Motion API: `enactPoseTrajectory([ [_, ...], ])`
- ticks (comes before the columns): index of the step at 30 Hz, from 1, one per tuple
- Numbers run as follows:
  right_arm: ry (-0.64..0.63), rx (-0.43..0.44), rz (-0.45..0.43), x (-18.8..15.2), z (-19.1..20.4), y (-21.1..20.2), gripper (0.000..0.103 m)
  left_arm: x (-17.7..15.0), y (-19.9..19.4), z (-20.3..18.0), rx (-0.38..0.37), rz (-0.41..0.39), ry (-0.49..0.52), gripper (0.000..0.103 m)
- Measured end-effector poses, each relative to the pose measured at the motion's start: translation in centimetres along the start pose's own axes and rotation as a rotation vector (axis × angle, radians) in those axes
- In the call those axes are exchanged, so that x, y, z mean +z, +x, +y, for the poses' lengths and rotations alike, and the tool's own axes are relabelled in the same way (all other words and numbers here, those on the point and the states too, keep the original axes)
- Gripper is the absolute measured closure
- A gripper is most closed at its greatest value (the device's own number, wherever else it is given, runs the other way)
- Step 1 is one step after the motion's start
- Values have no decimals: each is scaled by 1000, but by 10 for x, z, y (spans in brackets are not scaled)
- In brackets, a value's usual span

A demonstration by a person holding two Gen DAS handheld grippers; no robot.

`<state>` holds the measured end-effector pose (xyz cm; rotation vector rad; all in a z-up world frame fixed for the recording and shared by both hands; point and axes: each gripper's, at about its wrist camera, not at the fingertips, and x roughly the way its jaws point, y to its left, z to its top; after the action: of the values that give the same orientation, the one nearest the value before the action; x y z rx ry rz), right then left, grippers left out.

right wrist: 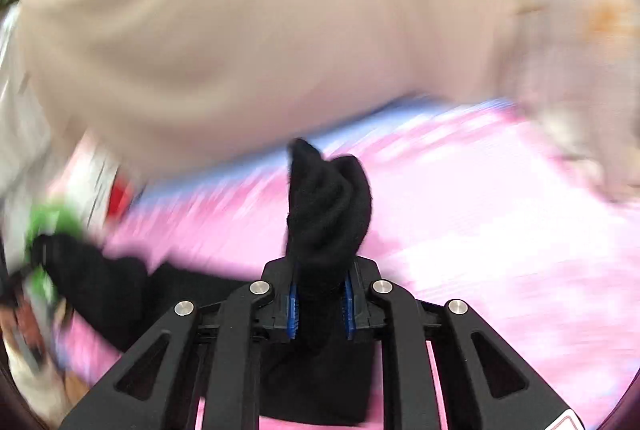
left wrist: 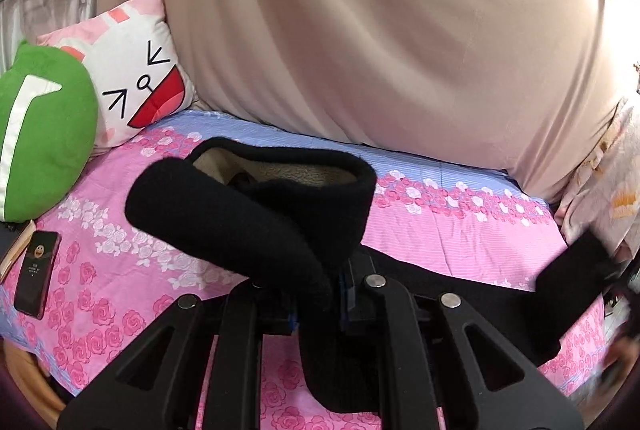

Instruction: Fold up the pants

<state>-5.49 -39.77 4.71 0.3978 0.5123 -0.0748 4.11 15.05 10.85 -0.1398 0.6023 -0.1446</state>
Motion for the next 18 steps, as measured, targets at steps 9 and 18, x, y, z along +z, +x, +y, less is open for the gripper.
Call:
enactPoseTrajectory([
  [9, 196, -221, 111, -2, -146, -15, 88, 1, 7, -13, -3, 3, -1, 90],
  [18, -399, 144, 208, -36, 139, 48, 77, 10, -6, 3, -23, 3, -4, 90],
])
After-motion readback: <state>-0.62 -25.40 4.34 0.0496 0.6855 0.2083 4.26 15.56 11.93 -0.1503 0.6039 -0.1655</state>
